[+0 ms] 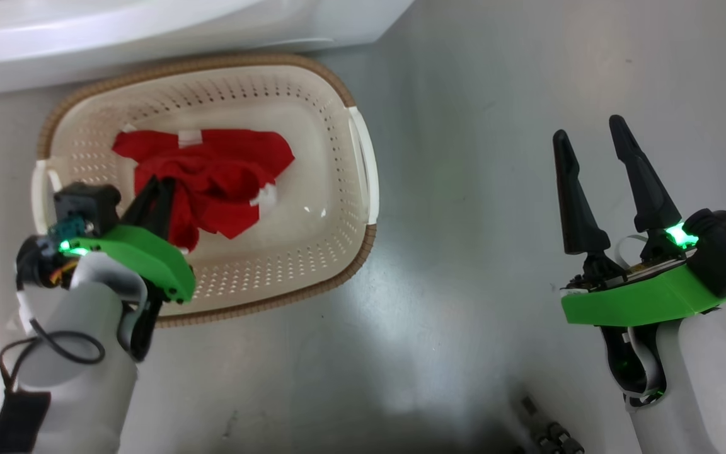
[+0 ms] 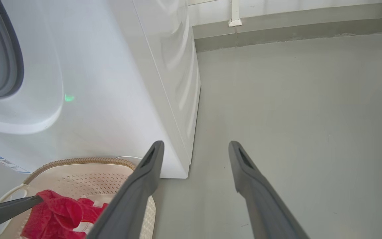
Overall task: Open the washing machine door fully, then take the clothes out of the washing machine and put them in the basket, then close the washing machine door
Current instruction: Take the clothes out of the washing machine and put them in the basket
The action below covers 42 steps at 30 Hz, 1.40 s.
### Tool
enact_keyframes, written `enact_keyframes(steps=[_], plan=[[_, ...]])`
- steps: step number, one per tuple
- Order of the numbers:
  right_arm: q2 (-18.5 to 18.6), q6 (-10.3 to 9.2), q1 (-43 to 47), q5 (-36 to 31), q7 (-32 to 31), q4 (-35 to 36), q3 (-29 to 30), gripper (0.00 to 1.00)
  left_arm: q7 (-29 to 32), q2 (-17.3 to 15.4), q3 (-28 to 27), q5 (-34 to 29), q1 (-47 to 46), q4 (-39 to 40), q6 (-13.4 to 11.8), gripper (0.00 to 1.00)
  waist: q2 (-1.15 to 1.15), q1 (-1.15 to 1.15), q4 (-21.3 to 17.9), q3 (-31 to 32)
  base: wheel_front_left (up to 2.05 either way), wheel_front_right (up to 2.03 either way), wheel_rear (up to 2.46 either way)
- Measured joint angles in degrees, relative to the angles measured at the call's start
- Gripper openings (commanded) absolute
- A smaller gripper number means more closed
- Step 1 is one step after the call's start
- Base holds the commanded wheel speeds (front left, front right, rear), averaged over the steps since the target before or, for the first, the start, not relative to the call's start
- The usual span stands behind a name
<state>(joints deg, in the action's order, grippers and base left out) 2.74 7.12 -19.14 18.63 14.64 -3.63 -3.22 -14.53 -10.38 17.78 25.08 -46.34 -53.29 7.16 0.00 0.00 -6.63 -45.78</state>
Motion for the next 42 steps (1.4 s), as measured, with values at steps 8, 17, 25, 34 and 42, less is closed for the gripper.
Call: enact_keyframes(steps=[8, 17, 25, 34, 42], plan=[[0.00, 0.00, -0.44, 0.05, 0.00, 0.01, -0.80, 1.00, 0.01, -0.10, 1.14, 1.18, -3.61, -6.03, 0.00, 0.27, 0.00, 0.00, -1.25, -1.56, 0.00, 0.00, 0.00], [0.00, 0.00, -0.80, 0.05, 0.00, -0.27, -0.66, 1.00, 0.01, -0.04, 1.65, 2.19, -4.12, -6.38, 0.00, 1.00, 0.00, 0.00, -1.21, -0.29, 0.00, 0.00, 0.00], [0.01, 0.00, -0.72, -0.12, 0.00, -1.09, 0.04, 1.00, 0.01, 0.01, -0.05, 3.08, -0.68, -1.21, 0.00, 1.00, 0.00, 0.00, -0.43, 2.97, 0.00, 0.00, 0.00], [0.00, 0.00, 1.48, -1.80, 0.00, -2.81, 1.08, 1.00, 0.00, 0.68, -6.60, 0.45, 5.24, 5.73, 0.01, 1.00, 0.00, 0.00, 0.97, 8.28, 0.00, 0.00, 0.00], [-0.01, 0.00, 4.01, -3.07, 0.00, -4.27, 2.18, 1.00, 0.00, 1.90, -11.58, -3.05, 11.40, 13.05, 0.01, 1.00, 0.00, 0.00, 2.52, 14.79, 0.00, 0.00, 0.00]])
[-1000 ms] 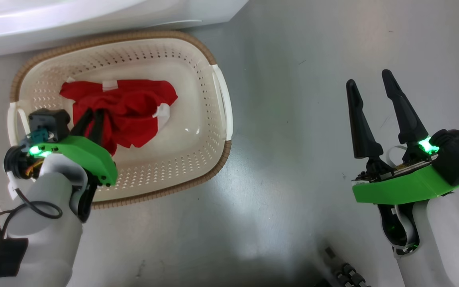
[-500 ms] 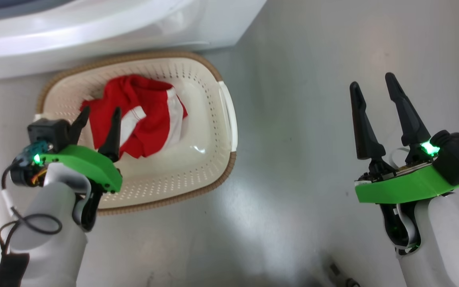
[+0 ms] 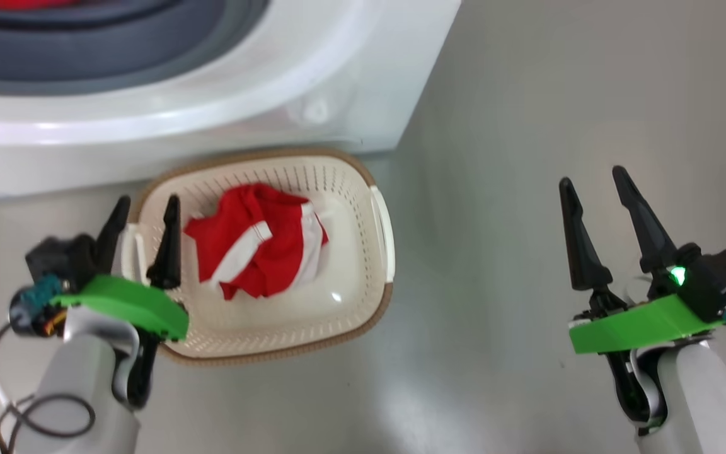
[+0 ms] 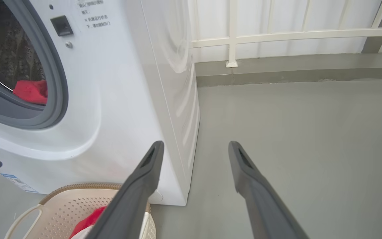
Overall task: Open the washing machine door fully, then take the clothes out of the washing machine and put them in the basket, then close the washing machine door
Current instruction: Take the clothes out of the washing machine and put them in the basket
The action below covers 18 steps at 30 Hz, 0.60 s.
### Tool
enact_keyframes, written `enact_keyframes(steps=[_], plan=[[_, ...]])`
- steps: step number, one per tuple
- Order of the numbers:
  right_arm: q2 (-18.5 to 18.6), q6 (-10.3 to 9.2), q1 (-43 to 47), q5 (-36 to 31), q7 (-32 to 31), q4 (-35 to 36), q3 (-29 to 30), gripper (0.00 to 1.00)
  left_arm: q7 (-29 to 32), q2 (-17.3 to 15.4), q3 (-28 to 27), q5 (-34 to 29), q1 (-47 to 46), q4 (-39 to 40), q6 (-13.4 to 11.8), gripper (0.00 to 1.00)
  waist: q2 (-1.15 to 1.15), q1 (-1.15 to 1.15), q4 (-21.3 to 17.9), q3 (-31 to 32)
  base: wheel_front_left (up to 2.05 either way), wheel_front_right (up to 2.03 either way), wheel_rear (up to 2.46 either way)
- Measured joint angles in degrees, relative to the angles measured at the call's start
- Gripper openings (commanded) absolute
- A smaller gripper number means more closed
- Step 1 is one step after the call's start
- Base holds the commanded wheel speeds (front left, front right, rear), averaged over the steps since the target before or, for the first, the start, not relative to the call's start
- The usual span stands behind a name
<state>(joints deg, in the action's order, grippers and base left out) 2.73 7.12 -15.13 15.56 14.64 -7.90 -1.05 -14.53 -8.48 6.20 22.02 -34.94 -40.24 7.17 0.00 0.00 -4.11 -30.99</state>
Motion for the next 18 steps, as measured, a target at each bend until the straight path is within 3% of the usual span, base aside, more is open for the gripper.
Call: enact_keyframes(steps=[18], plan=[[-0.07, 0.00, 8.99, -1.08, -0.01, -1.37, 2.85, 1.00, 0.00, 1.19, -6.33, -4.93, 16.27, 16.07, 0.00, 1.00, 0.00, 0.00, 2.93, 14.27, 0.00, 0.00, 0.00]])
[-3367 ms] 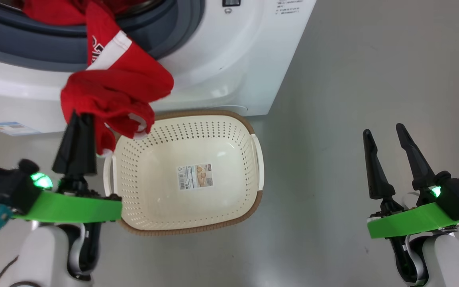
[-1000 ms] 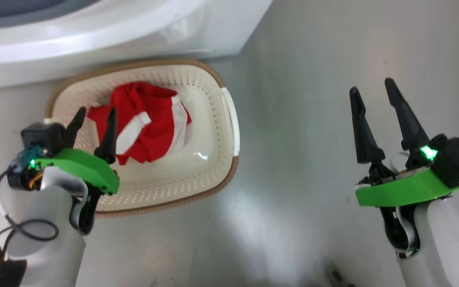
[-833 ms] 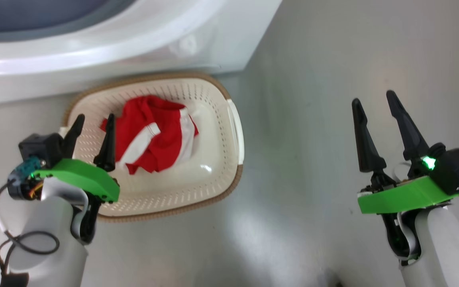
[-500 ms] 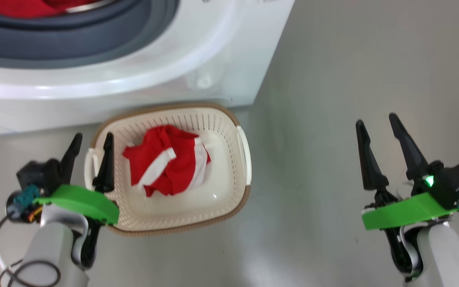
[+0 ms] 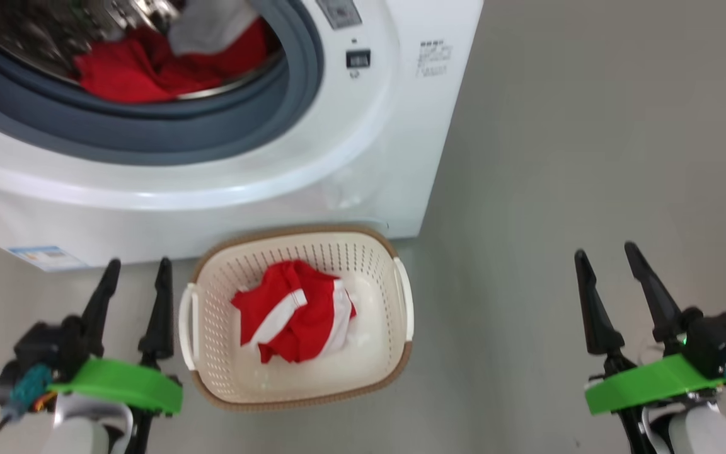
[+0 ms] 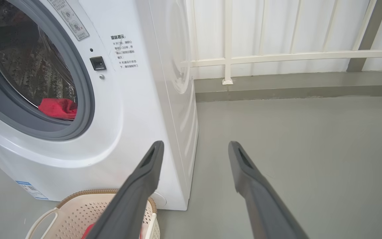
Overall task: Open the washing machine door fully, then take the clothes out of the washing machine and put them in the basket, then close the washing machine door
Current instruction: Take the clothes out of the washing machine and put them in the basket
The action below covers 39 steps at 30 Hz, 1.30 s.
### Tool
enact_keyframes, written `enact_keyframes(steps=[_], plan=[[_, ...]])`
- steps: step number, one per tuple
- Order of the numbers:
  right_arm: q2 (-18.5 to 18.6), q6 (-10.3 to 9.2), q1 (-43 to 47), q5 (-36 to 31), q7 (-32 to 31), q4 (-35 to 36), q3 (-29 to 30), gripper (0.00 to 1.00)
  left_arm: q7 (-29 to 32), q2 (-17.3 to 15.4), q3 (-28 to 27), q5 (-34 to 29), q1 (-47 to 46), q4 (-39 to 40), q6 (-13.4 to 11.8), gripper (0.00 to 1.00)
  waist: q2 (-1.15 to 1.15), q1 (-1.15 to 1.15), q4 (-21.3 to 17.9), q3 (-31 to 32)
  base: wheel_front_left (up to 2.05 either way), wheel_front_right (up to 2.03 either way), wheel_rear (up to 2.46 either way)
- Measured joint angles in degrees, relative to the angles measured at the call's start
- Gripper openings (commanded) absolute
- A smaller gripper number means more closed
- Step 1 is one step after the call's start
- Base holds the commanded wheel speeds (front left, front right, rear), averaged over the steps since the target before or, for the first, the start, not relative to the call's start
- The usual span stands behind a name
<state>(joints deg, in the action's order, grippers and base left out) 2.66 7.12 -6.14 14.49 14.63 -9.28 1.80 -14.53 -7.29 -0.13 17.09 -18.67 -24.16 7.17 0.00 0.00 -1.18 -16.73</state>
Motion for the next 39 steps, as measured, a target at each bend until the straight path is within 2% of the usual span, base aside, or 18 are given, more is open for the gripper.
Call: enact_keyframes(steps=[13, 24, 39], plan=[[-0.25, 0.00, 7.67, 0.02, 0.00, -0.02, 1.68, 1.00, 0.00, 0.22, -3.64, -1.92, 13.28, 9.44, 0.00, 1.00, 0.00, 0.00, 1.15, 8.64, 0.00, 0.00, 0.00], [-0.46, 0.00, 11.93, 0.19, 0.00, 0.69, 2.89, 1.00, 0.00, 1.86, -6.81, -2.53, 22.41, 16.11, 0.00, 1.00, 0.00, 0.00, 1.14, 11.98, 0.00, 0.00, 0.00], [-0.49, 0.00, 11.99, 0.21, 0.00, 0.81, 3.37, 1.00, 0.00, 3.23, -7.17, -2.99, 23.22, 17.23, 0.00, 1.00, 0.00, 0.00, 1.04, 11.51, 0.00, 0.00, 0.00]])
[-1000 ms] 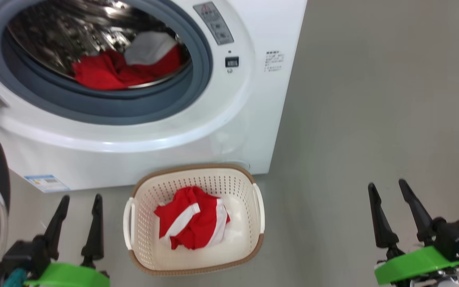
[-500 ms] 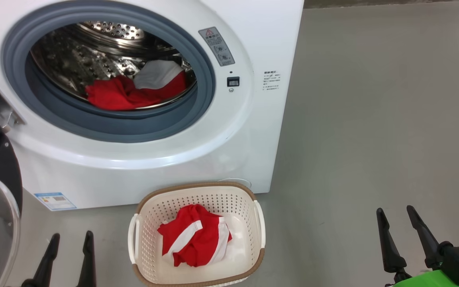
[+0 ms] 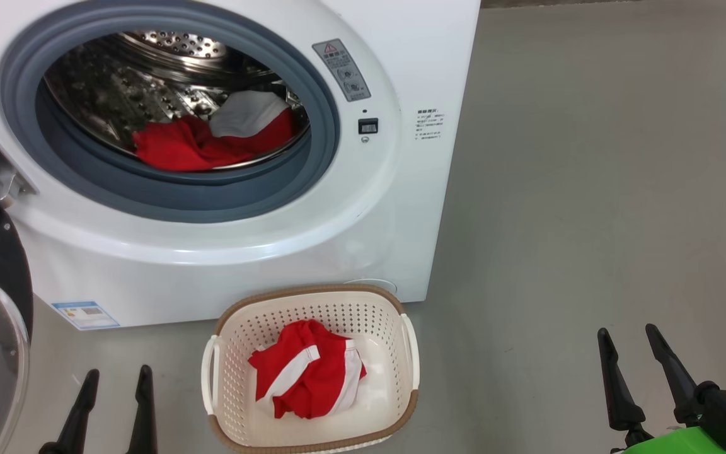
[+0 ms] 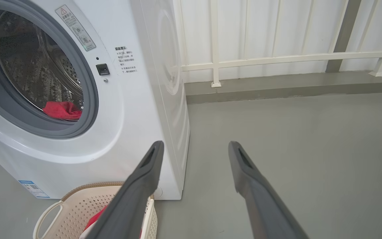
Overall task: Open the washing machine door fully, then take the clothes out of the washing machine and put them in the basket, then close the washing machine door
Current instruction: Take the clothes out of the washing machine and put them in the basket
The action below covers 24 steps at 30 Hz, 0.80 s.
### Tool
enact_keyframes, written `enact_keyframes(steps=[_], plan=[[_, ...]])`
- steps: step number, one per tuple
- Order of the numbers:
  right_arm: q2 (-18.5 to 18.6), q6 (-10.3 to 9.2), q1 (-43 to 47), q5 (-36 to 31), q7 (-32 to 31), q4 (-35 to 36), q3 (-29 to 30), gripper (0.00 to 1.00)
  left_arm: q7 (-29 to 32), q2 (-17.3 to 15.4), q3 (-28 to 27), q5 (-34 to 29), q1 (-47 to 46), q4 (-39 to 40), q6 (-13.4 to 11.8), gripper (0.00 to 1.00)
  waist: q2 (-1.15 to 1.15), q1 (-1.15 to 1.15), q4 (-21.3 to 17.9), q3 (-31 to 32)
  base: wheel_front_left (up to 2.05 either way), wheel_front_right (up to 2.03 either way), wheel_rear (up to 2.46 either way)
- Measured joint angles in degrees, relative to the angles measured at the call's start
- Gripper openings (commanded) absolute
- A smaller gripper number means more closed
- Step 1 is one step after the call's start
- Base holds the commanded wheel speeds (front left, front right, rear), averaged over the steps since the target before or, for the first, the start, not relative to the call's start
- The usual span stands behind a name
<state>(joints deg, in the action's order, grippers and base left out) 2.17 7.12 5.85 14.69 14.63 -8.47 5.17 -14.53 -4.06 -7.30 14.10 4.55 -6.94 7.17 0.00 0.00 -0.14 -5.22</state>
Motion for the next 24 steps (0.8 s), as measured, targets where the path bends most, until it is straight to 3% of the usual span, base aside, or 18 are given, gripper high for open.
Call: enact_keyframes(steps=[7, 14, 24], plan=[[-0.01, 0.00, -0.22, 0.05, 0.00, 0.24, 0.00, 1.00, 0.00, -0.02, 1.49, -0.03, -1.37, -1.92, 0.00, 1.00, 0.00, 0.00, 0.11, -1.29, 0.00, 0.00, 0.00], [0.01, 0.00, -2.92, 0.45, 0.00, 0.42, -0.68, 1.00, 0.00, -1.55, 4.72, -0.41, -12.07, -8.42, 0.00, 1.00, 0.00, 0.00, 0.23, -4.62, 0.00, 0.00, 0.00], [0.09, 0.00, -10.31, 1.40, 0.00, 0.91, -3.16, 1.00, 0.41, -3.52, 9.57, -2.86, -37.99, -25.10, 0.00, 1.00, 0.00, 0.00, -0.25, -12.85, 0.00, 0.00, 0.00]])
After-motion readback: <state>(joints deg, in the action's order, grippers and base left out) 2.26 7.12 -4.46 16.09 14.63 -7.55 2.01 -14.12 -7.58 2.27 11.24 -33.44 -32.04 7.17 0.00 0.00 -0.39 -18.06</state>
